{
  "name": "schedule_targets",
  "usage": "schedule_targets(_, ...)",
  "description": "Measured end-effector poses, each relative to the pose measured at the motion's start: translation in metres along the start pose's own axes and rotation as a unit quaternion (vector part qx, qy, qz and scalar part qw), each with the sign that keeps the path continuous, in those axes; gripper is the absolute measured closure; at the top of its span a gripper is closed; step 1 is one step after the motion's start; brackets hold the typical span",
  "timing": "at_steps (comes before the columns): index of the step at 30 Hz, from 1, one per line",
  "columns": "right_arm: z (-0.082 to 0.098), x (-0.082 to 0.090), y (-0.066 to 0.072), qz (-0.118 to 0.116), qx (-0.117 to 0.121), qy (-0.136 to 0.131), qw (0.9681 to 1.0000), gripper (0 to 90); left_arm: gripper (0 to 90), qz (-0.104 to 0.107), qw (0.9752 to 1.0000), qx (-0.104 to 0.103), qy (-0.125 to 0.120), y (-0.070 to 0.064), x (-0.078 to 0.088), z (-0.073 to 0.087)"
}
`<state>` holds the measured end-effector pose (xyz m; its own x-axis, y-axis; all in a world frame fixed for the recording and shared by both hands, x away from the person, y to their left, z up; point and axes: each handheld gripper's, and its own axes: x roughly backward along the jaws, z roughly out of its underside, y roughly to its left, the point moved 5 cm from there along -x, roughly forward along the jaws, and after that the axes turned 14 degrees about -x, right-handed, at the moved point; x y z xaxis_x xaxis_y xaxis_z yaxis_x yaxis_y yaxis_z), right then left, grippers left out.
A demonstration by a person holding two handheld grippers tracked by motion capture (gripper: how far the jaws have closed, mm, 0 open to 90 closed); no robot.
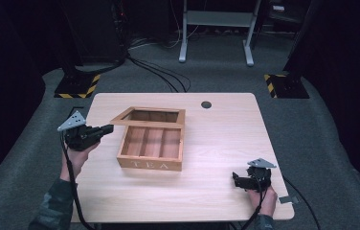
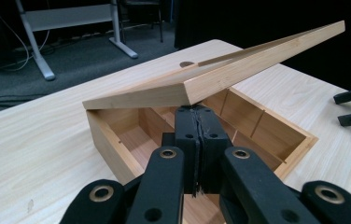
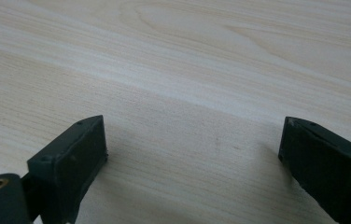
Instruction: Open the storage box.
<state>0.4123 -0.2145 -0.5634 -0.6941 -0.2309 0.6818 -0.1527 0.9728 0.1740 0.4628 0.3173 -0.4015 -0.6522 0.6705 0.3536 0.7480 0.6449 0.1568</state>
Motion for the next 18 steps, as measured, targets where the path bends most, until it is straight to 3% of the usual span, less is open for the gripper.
schedule_targets(18,0.000,0.000,0.000,0.000,0.000,0.000,1.0000,6.9,88.7,0.000,1.0000,-0.004,0.004,0.013,-0.004,-0.021)
